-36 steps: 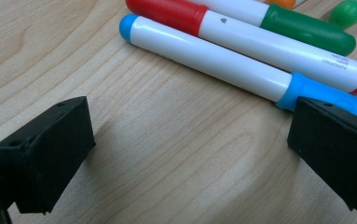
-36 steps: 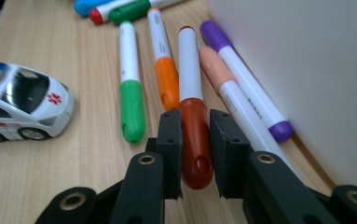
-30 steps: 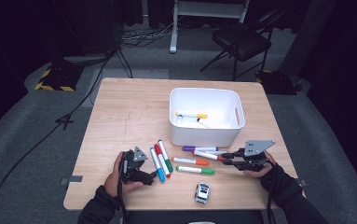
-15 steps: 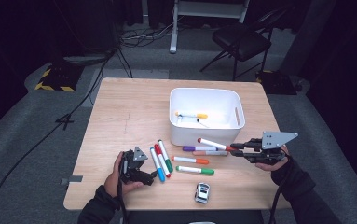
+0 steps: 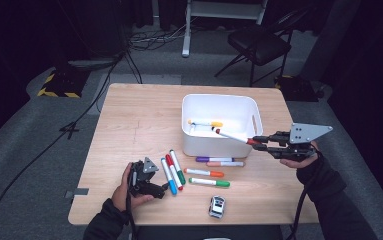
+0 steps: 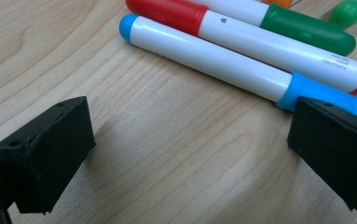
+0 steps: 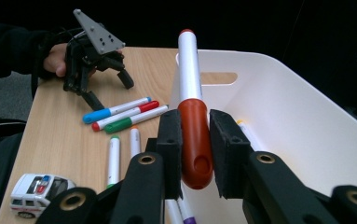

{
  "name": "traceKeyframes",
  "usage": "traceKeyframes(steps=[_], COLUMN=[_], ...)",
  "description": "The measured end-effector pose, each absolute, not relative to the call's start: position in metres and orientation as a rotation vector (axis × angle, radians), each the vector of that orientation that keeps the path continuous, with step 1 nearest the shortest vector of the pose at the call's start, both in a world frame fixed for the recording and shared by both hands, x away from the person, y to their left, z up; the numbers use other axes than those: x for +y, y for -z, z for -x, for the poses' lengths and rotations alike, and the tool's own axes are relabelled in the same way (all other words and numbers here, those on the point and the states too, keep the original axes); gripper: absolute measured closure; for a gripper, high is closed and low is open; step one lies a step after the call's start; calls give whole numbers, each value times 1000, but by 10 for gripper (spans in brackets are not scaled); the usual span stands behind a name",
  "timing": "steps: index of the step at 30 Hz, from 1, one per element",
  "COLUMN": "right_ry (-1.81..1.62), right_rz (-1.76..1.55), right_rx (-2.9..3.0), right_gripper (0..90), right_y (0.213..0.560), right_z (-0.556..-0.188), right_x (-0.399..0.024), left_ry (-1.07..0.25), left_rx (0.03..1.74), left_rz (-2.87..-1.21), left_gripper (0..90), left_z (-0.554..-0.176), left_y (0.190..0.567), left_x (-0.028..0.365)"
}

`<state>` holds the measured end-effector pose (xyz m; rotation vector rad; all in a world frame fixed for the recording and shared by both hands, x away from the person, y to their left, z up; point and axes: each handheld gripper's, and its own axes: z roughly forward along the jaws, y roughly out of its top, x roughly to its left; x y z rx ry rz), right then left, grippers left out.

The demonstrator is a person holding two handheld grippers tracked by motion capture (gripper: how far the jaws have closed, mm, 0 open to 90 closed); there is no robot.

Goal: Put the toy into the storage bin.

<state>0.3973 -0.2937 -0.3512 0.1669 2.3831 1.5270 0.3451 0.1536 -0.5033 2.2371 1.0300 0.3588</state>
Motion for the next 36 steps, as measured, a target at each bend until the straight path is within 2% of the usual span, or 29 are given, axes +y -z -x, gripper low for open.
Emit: traceKeyframes(steps=[16, 36], right_ry=[-1413, -1151], right_rz=[-323, -407], right_rx=[2393, 2559], right_gripper=[754, 754], right_y=[332, 349], right_z=[-457, -505], right_x=[-281, -247], left_ry=[-364, -359], left_rx=[1029, 1030], left_rz=[-2236, -2237], left_gripper=[6, 6], left_z=[-345, -345], left_y=[504, 503], left_x=[154, 154])
